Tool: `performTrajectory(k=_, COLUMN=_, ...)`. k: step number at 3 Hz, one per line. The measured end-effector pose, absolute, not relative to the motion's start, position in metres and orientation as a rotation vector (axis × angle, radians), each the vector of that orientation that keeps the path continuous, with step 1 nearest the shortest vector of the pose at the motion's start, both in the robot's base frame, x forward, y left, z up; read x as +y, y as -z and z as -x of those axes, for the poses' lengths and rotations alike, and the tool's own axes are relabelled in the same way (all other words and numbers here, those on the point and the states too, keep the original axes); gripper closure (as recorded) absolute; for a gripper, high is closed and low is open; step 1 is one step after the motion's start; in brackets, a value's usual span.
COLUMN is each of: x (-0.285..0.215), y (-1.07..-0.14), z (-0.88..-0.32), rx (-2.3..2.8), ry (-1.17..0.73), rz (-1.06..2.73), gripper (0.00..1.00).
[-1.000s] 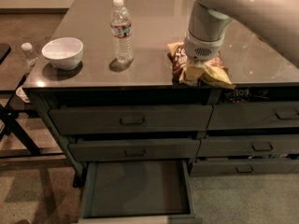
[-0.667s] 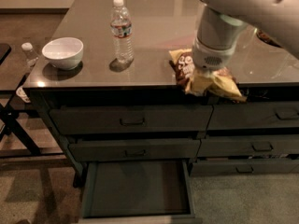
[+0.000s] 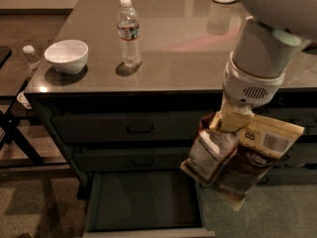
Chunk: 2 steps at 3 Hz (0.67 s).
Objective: Place brown chip bag into bottom drawer
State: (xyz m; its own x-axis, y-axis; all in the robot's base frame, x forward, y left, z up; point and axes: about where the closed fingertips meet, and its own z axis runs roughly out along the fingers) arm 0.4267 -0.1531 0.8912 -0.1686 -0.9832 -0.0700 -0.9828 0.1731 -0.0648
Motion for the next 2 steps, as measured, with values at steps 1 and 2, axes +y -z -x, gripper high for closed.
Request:
performTrajectory(k=1, x=-0.153, y=-0.891, z=-0.427, rx=2.331, ry=0.007, rz=1.961, gripper=1.0)
performTrajectory(k=2, x=-0.153, y=-0.877, z=-0.424, rx=2.345, ry=-0.011, rz=1.957, gripper=1.0)
